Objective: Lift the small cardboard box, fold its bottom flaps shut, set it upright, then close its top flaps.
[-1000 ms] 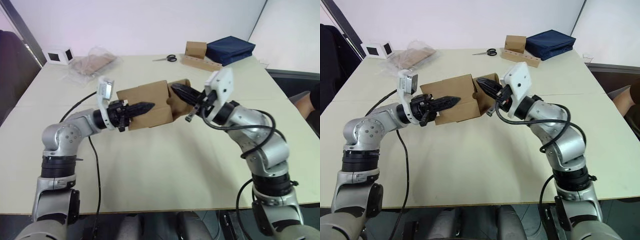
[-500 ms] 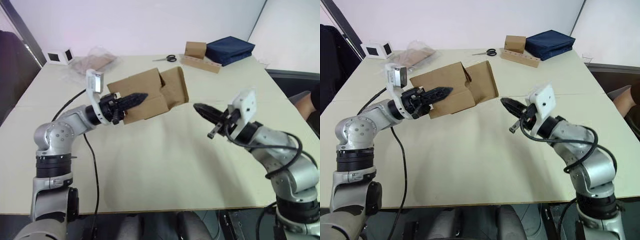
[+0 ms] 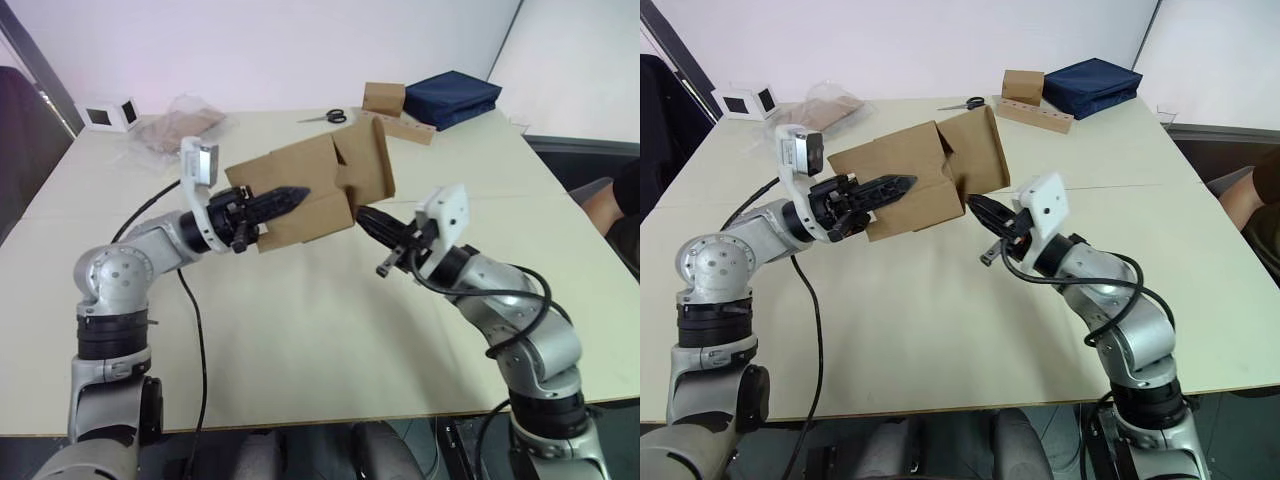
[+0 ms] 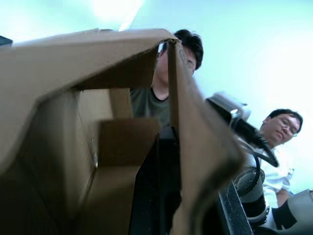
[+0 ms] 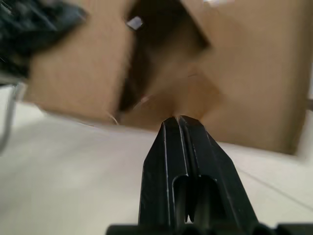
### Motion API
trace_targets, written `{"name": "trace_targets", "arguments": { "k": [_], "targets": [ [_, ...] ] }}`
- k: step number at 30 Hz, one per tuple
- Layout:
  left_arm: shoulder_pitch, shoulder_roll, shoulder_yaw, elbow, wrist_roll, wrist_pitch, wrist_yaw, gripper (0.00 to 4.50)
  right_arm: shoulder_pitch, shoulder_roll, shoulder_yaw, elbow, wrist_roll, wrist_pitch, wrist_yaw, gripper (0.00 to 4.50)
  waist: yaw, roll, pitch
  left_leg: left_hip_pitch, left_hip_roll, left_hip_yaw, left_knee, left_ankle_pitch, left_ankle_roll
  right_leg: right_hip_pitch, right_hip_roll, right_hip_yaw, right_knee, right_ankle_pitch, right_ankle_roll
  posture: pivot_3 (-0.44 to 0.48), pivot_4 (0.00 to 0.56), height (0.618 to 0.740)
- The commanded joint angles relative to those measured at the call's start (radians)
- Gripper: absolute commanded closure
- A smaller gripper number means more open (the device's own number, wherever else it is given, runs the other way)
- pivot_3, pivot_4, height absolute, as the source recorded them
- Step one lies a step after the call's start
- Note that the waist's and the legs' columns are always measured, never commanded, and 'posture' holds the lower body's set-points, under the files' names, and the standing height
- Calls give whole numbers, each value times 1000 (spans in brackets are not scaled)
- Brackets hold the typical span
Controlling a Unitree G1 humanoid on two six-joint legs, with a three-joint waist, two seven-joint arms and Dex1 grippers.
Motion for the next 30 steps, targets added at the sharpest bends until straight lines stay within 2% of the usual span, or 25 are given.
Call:
{"name": "trace_targets", "arguments": {
  "k": [1, 6, 12, 14, 17, 22, 25, 28, 30],
  "targets": [
    [-21, -9, 3, -22, -26, -4, 1, 4489, -11, 4, 43, -35, 13, 4, 28, 4500, 1, 0, 0, 0, 0, 0, 0, 0, 0, 0, 0, 0, 0, 0, 0, 0, 150, 740],
    [-45, -16, 2, 0, -26, -3, -5, 4489, -13, -14, 47, -40, 13, 12, 50, 4500, 2, 0, 0, 0, 0, 0, 0, 0, 0, 0, 0, 0, 0, 0, 0, 0, 150, 740],
    [-49, -8, 13, 3, -32, 9, -11, 4489, -10, -59, -20, -66, 43, 37, 61, 4500, 1, 0, 0, 0, 0, 0, 0, 0, 0, 0, 0, 0, 0, 0, 0, 0, 150, 740],
    [-45, 2, 19, -2, -40, 20, -16, 4489, -15, -87, -77, -82, 82, 64, 65, 4500, 1, 0, 0, 0, 0, 0, 0, 0, 0, 0, 0, 0, 0, 0, 0, 0, 150, 740],
    [-36, 30, 23, -14, -57, 43, -34, 4489, -40, -153, -262, -98, 274, 163, 68, 4500, 3, 0, 0, 0, 0, 0, 0, 0, 0, 0, 0, 0, 0, 0, 0, 0, 150, 740],
    [-34, 58, 26, -13, -77, 62, -50, 4489, -48, -226, -434, -30, 485, 258, 53, 4500, 2, 0, 0, 0, 0, 0, 0, 0, 0, 1, 0, 0, -1, 0, 0, 0, 150, 740],
    [-32, 66, 25, -13, -83, 68, -57, 4489, -46, -244, -487, 27, 571, 288, 39, 4500, 1, 0, 0, 0, 0, 0, 0, 0, 0, 1, 0, 0, -1, 0, 0, 0, 150, 740],
    [-28, 70, 23, -18, -96, 68, -60, 4500, -26, -260, -509, 84, 639, 320, 55, 3803, 1, 0, 0, 0, 0, 0, 0, 0, 1, 0, 0, 0, -1, 0, 0, 0, 150, 740],
    [-24, 71, 25, -25, -108, 73, -62, 4500, -36, -244, -508, 146, 668, 325, 42, 3015, 1, 0, 0, 0, 0, 0, 0, 0, 1, 0, 0, 0, -1, 0, 0, 0, 150, 740]
  ]
}}
